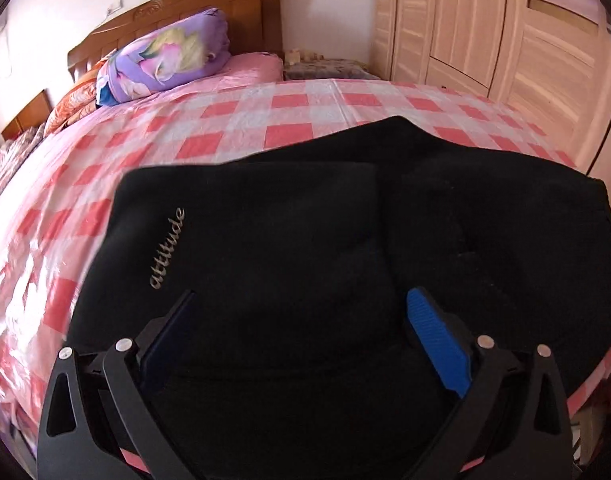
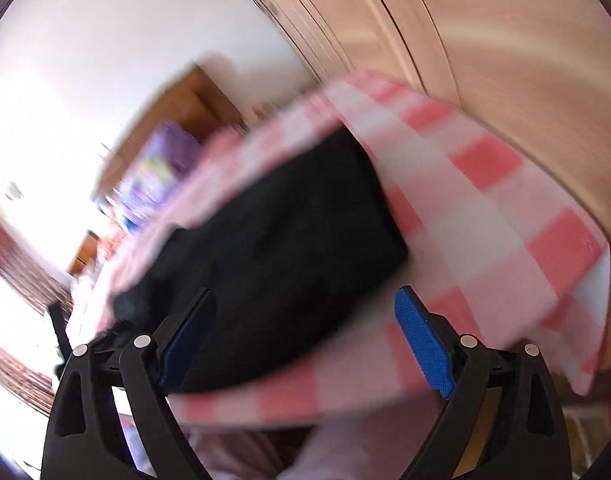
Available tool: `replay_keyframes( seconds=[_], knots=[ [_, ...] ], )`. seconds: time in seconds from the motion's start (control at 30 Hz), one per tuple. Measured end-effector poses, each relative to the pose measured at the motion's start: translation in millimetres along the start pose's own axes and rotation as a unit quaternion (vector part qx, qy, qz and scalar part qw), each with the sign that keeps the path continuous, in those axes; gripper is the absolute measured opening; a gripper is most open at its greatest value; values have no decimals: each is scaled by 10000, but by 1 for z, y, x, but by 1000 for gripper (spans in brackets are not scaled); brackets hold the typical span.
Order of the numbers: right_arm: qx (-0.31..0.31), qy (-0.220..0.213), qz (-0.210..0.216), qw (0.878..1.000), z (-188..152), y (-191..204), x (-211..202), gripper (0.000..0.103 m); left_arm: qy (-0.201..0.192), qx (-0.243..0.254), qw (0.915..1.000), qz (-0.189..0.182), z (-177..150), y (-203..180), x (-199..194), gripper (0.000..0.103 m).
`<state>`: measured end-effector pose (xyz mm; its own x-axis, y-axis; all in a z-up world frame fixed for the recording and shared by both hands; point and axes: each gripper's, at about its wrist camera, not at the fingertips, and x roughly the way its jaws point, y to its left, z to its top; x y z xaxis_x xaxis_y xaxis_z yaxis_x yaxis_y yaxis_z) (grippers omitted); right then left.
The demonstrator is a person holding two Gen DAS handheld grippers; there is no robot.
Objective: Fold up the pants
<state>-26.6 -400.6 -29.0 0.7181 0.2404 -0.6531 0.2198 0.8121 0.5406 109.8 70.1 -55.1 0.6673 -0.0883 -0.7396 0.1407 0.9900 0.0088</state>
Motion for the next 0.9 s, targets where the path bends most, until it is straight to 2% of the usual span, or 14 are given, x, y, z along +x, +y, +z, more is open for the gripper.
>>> replay_keyframes(
  seconds=[0.07, 0.1, 0.13, 0.2, 0.27, 0.37, 0.4, 0.43, 0.47, 0.53, 0.7, 0.8, 0.87, 0.9],
  knots=[
    [-42, 228, 4, 9997, 2, 0, 22, 88, 227, -476, 9979, -385, -3, 15, 10, 102],
    [-45, 317, 26, 9995, 0, 2, 29, 88, 282, -451, 9976, -450, -2, 19, 13, 102],
    [-132, 308, 89, 9994, 3, 8, 39, 94, 280, -343, 9982, -416, -1, 18, 13, 102],
    [-238, 367, -3, 9990, 9, 17, 48, 99, 284, -311, 9984, -374, -1, 15, 13, 102],
    [-53, 367, -83, 9993, 14, 18, 51, 99, 249, -330, 9987, -315, -2, 14, 13, 102],
    [333, 75, 221, 9992, 8, 6, 44, 97, 152, -350, 9988, -312, -4, 14, 11, 102],
    [289, 41, 130, 9995, 5, 5, 43, 86, 138, -345, 9988, -315, -4, 14, 12, 102],
    [199, 0, -144, 9997, 4, 4, 41, 68, 137, -343, 9988, -317, -4, 15, 12, 102],
    [170, -47, -315, 9993, 2, 5, 40, 59, 137, -340, 9988, -320, -4, 15, 12, 102],
    [315, -137, -142, 9993, -3, -3, 37, 49, 127, -340, 9988, -326, -3, 14, 12, 102],
    [487, -432, 63, 9979, -17, -10, 32, 39, 103, -345, 9988, -319, -5, 13, 10, 102],
    [779, -247, 101, 9966, -14, -12, 36, 42, 102, -346, 9988, -319, -5, 13, 10, 102],
    [757, 86, 179, 9969, -5, -8, 36, 57, 101, -349, 9988, -316, -5, 13, 10, 102],
    [728, 214, 199, 9969, -2, -4, 35, 73, 95, -350, 9989, -313, -4, 13, 9, 102]
  ],
)
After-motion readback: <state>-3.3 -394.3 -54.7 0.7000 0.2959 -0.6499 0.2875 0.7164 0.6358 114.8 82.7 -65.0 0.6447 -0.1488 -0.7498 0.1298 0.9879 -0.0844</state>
